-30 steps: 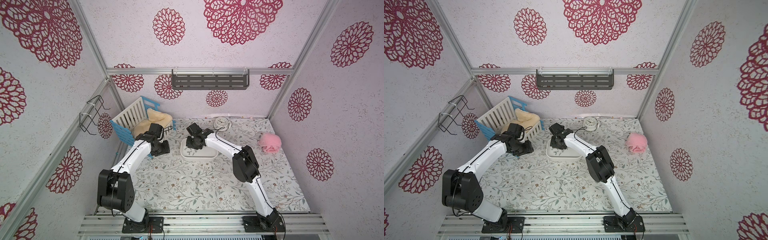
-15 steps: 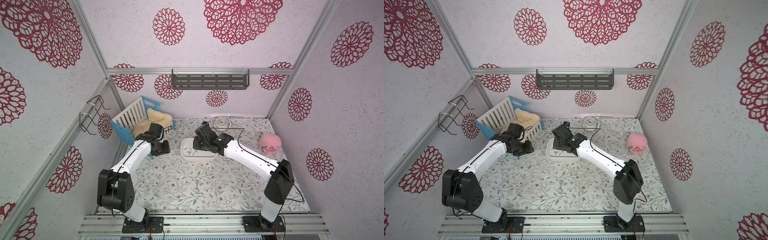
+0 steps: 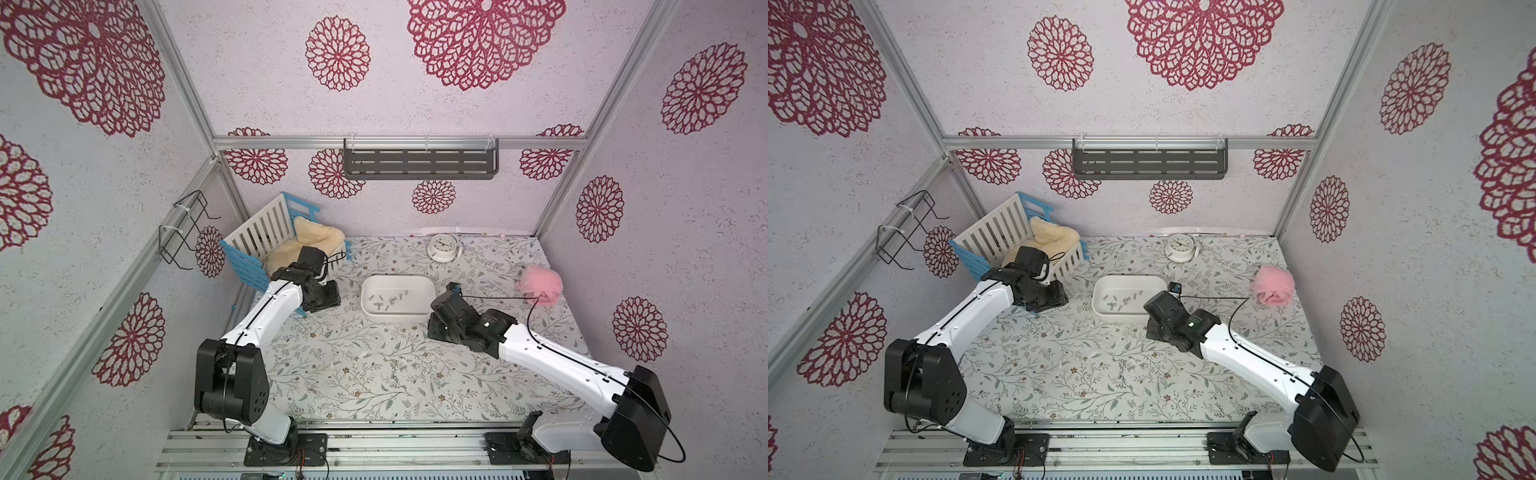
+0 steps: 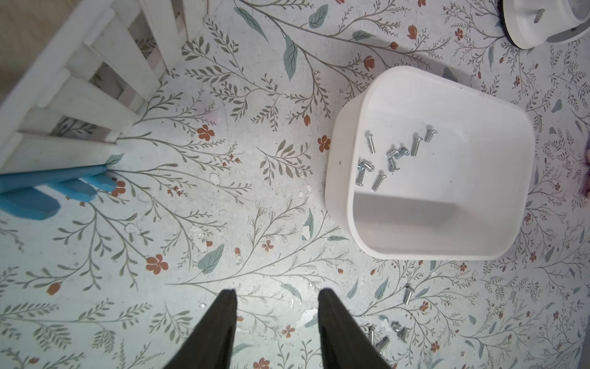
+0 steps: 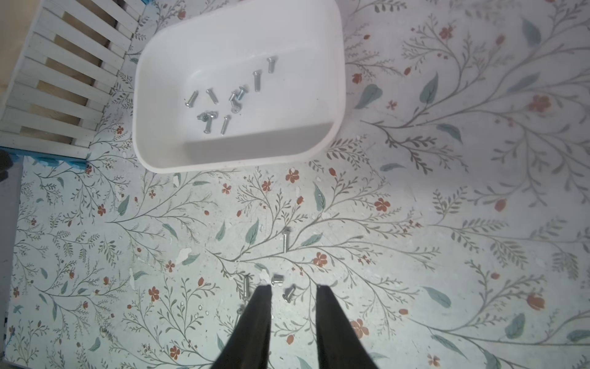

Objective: Put the screws on the desktop into the storage box
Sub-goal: Pick up the screw from the center of the board.

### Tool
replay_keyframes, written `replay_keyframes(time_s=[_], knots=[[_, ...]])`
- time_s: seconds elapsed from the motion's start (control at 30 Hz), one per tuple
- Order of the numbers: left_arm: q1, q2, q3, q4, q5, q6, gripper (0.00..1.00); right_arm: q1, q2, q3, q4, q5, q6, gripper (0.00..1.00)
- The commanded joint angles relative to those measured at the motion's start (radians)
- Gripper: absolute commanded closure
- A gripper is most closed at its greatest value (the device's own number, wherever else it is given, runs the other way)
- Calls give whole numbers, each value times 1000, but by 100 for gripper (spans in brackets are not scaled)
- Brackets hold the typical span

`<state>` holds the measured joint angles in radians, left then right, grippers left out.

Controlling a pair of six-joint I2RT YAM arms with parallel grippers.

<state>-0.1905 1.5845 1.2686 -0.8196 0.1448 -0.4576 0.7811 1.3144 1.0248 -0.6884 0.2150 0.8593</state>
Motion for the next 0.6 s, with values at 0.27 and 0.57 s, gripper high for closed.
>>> replay_keyframes(time_s=[0.27, 0.57], knots=[[-89, 19, -20, 17, -42, 0, 52, -6, -45, -87, 56, 17, 72, 69], [-286, 1, -69, 19, -3, -93, 52, -26, -192, -132, 7, 138, 126, 67]])
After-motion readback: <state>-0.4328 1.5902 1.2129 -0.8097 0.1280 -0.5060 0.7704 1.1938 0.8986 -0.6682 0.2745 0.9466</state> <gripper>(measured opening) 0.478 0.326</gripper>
